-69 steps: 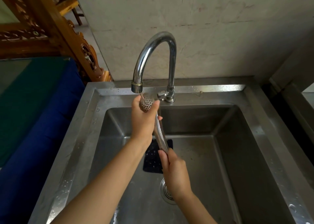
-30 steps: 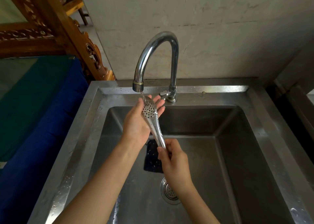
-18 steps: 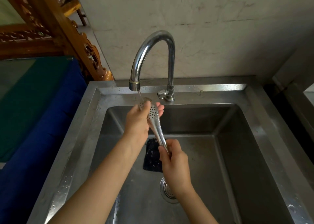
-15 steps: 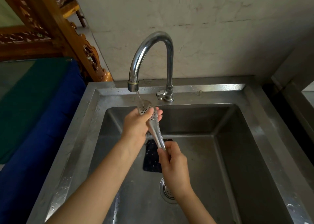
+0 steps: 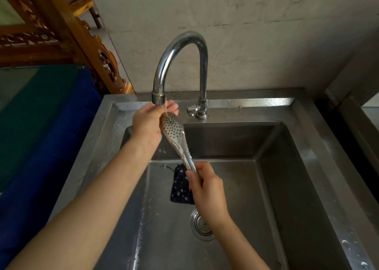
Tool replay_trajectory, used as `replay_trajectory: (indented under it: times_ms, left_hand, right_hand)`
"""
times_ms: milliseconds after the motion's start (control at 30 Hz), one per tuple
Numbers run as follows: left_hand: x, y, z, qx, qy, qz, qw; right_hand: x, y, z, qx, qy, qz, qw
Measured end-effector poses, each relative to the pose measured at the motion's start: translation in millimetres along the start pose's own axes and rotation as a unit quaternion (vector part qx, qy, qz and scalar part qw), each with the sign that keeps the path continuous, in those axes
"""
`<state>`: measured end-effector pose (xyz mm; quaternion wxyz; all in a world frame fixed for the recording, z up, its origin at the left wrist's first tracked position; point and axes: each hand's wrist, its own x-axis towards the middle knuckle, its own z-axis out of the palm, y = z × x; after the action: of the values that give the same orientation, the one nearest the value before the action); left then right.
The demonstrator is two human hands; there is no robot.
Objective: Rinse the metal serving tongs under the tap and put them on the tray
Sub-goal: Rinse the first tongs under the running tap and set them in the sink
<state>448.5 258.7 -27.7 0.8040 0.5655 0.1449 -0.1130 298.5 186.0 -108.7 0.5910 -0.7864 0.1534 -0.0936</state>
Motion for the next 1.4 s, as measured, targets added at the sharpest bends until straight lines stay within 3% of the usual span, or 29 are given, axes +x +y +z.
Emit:
replay_trajectory:
  times_ms: [133, 333, 500, 667, 800, 967, 1033, 1167, 1300, 1400]
  left_hand:
    - [-24, -30, 5, 0.032, -0.066, -0.031, 0.997]
    - [-4, -14, 1, -0.039, -0.021, -0.022, 0.999]
    - [-26, -36, 6, 0.002, -0.085, -0.042, 0.995]
    - [-5, -21, 5, -0.032, -0.019, -0.02, 0.999]
    - [-31, -51, 8, -0.001, -0.091, -0.01, 0.996]
    - [-3, -30, -6, 0.151, -0.004, 0.094, 0.984]
    - [1, -31, -6, 0.2, -0.011, 0.15, 0.968]
    - [-3, -37, -8, 0.208, -0.004, 0.158, 0.965]
    - [-14, -48, -3, 0.228, -0.01, 0.185, 0.956]
    - [-20, -52, 4, 0.193, -0.014, 0.197, 0.961]
  right_hand:
    - [15, -4, 3, 0.004, 0.033, -0.006, 0.999]
    - [5, 3, 4, -0.009, 0.01, -0.002, 1.0]
    - [14, 3, 0, 0.01, 0.035, 0.001, 0.999]
    - [9, 4, 8, -0.004, 0.024, -0.006, 1.0]
    - [28, -3, 9, -0.001, 0.047, -0.024, 0.999]
    - [18, 1, 15, 0.003, 0.027, -0.022, 0.999]
    - [11, 2, 20, 0.018, 0.023, -0.001, 1.0]
    - [17, -10, 17, 0.075, -0.025, 0.05, 0.996]
    - [61, -38, 10, 0.028, 0.048, -0.047, 0.997]
    - [99, -60, 10, -0.005, 0.049, -0.057, 0.997]
